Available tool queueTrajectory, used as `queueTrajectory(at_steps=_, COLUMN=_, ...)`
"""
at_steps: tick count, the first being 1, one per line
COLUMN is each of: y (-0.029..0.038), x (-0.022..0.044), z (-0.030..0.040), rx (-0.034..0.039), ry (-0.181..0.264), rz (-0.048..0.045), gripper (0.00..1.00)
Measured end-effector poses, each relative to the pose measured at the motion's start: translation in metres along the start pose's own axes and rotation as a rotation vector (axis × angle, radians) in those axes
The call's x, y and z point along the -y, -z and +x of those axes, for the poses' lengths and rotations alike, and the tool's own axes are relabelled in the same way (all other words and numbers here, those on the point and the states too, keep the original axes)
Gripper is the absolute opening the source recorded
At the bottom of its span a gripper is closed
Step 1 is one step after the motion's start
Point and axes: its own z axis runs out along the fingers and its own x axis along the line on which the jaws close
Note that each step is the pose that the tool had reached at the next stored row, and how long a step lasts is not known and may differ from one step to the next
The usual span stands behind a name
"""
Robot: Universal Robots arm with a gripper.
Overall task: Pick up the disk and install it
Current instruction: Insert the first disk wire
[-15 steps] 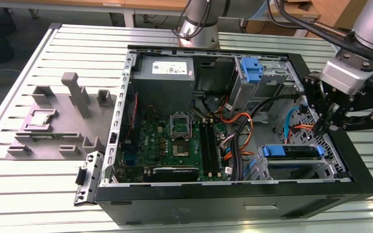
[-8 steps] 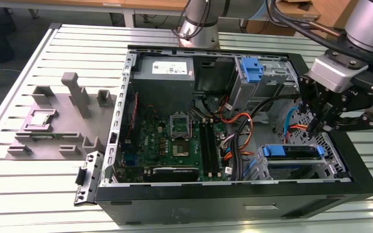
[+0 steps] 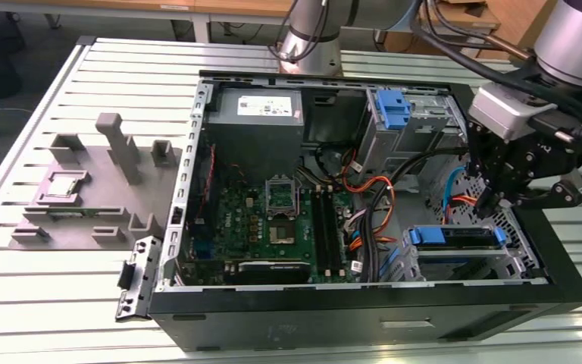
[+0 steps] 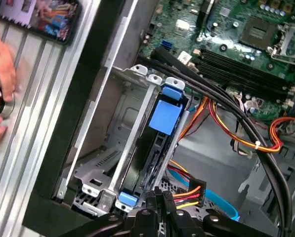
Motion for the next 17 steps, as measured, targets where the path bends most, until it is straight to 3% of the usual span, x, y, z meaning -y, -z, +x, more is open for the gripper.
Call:
queueTrajectory(at_steps=10, y=-0.0022, x=-0.0001, z=-0.0003, rx=-0.0096, ry=-0.178, rz=-0.0207, gripper=0.17)
queueTrajectory(at_steps=17, y=-0.0022, x=0.0, z=-0.0006, rx=-0.011, ry=-0.203, rz=-0.0236, gripper=0.17)
